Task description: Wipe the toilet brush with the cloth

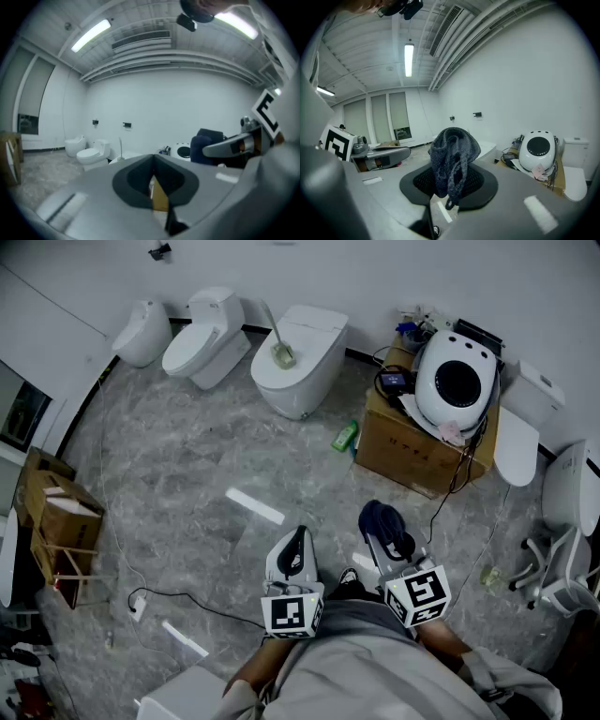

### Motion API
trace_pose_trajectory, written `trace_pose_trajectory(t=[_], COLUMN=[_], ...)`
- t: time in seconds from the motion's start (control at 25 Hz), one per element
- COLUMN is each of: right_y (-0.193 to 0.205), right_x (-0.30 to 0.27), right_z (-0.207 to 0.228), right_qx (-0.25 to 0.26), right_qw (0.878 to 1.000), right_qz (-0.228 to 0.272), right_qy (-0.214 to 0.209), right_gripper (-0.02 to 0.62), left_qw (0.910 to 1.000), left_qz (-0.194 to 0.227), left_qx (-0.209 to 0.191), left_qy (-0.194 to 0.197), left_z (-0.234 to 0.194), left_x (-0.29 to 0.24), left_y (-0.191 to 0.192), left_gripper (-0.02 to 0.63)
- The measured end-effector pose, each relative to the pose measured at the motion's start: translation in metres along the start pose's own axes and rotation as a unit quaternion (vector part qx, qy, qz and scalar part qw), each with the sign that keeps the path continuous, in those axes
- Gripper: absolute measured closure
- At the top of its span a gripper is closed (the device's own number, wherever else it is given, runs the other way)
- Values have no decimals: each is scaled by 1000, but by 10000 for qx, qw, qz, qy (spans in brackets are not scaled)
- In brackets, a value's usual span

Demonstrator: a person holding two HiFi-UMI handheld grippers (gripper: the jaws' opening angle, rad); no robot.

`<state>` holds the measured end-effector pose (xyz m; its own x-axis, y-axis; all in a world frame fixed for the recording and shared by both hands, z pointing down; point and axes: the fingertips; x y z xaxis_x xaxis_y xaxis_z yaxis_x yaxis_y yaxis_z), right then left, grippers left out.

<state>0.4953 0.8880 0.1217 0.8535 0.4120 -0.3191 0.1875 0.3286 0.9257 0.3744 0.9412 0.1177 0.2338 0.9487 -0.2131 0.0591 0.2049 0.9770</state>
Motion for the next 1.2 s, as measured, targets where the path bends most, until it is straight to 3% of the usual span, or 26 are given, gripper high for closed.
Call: trace_pose_trajectory(t=[0.12,0.32,0.52,0.68,0.84,0.96,1.2], right_y=[-1,-1,14,8,-6,-17,-54], right_x=[-13,-20,-21,-30,-54,-77,-142], right_z=[17,21,28,29,34,40,50], right_qx=[72,199,83,-155,-130,-56,-401], right_qw=[9999,9996,9997,9983,9962,9966,9939], right_qz=[90,158,167,261,242,198,315], right_qy=[5,-112,-166,-500,-825,-795,-975], right_gripper=[499,500,500,499,500,503,502], left_qw=[9999,9996,9986,9982,9980,9978,9982], left_qz=[78,165,24,-75,-62,-69,27], left_qx=[124,176,275,317,289,374,394], left_qy=[87,-165,-442,-505,-558,-544,-457], left_z=[3,-7,-21,-31,-44,-58,-98], left_x=[-22,-23,-13,-20,-45,-74,-137], left_y=[4,2,9,7,4,0,-34], left_gripper=[606,606,606,606,606,606,606])
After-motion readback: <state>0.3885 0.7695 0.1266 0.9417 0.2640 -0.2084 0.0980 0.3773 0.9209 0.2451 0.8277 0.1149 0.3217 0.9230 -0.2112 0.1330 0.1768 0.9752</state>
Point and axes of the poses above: the fingertips, and each gripper's own axes: x backward along the fingers, z to its right, y out of its underside, and after that the axes turned 9 degrees about -y, right-handed
